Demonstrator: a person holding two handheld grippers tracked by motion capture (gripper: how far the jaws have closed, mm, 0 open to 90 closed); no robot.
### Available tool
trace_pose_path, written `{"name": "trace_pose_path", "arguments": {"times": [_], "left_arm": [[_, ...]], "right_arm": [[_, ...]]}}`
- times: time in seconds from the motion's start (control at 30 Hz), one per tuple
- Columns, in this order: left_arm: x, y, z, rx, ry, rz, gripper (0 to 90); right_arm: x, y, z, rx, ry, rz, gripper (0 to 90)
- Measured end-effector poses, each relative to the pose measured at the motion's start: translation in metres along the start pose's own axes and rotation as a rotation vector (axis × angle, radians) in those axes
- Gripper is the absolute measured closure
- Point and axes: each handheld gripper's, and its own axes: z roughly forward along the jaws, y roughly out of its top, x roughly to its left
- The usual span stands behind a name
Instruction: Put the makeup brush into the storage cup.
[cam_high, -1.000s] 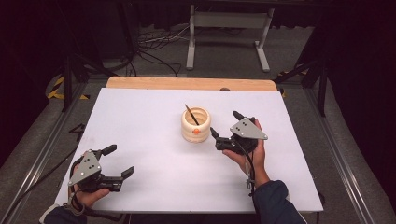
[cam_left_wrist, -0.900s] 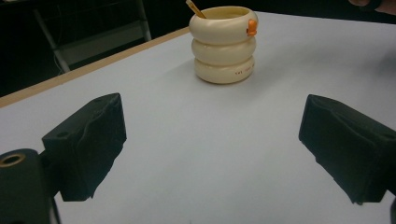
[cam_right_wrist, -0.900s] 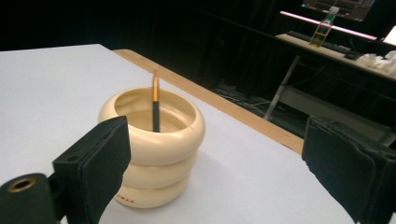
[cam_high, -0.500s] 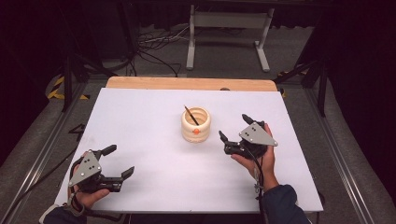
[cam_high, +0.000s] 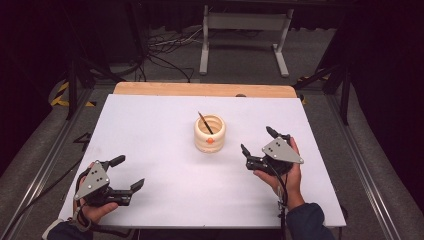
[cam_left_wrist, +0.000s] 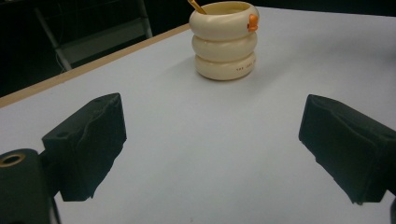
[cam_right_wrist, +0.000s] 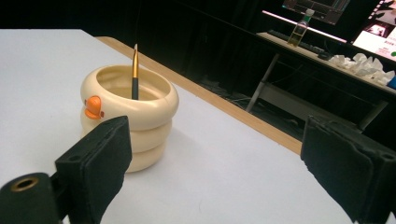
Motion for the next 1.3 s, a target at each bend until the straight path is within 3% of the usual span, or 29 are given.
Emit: {"name": "trace_pose_path", "arguments": {"times": [0.53, 0.87, 1.3], "left_arm": [[0.0, 0.0, 0.0, 0.008, 0.006, 0.006, 8.2], [-0.001, 0.0, 0.001, 0.006, 0.007, 0.004, 8.4], [-0.001, 0.0, 0.0, 0.011, 0.003, 0.012, 8.5]], "right_arm": [[-0.008, -0.009, -0.02, 0.016, -0.028, -0.042, 9.4], [-0.017, -0.021, -0.034, 0.034, -0.053, -0.034, 9.4], [-0.016, -0.034, -0.046, 0.063, -0.055, -0.056, 9.4]]}}
